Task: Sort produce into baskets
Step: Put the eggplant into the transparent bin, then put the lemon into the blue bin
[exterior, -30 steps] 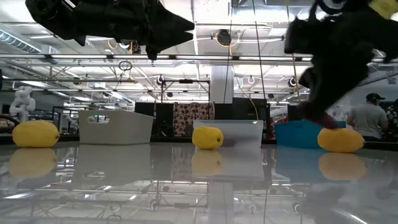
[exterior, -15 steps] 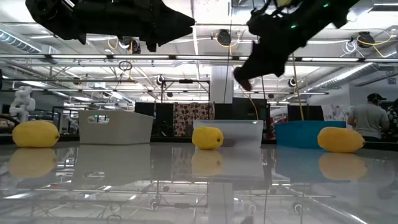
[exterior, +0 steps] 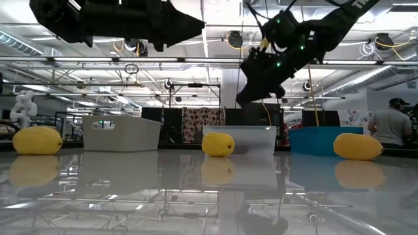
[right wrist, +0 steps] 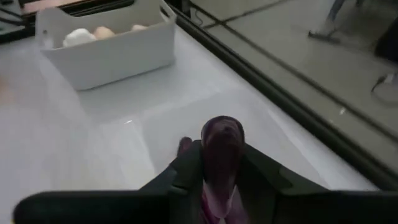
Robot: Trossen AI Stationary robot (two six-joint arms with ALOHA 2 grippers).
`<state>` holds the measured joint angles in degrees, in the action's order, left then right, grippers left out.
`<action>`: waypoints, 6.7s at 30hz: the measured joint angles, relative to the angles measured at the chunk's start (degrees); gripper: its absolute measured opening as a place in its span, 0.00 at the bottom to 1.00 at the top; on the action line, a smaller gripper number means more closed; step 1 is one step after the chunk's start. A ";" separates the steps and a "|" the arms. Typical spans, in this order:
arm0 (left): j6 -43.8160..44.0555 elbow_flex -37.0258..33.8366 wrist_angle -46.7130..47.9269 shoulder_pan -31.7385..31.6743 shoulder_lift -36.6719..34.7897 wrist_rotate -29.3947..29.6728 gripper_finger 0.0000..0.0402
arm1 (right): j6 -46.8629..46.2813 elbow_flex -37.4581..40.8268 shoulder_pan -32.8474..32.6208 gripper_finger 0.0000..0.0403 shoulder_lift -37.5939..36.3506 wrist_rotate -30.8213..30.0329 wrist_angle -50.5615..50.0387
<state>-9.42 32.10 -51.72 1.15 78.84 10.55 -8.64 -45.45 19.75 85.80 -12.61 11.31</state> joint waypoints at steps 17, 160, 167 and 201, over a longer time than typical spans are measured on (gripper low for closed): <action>0.09 0.00 -1.49 0.91 0.01 -0.34 0.41 | -6.78 -6.44 2.24 0.48 -4.24 6.77 -25.59; 31.52 10.51 63.79 6.38 -14.46 19.96 0.41 | -70.75 -16.90 -51.51 0.70 -8.05 15.75 -71.34; 31.02 10.51 62.67 6.38 -14.37 19.98 0.41 | -80.97 -16.90 -59.84 0.70 -4.09 12.55 -71.34; 31.06 10.49 62.71 6.38 -14.33 21.26 0.41 | -86.35 -16.90 -68.81 0.70 14.81 26.52 -63.12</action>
<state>21.64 42.59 10.98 7.53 64.51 31.81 -94.98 -62.35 -49.07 100.61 13.91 -51.82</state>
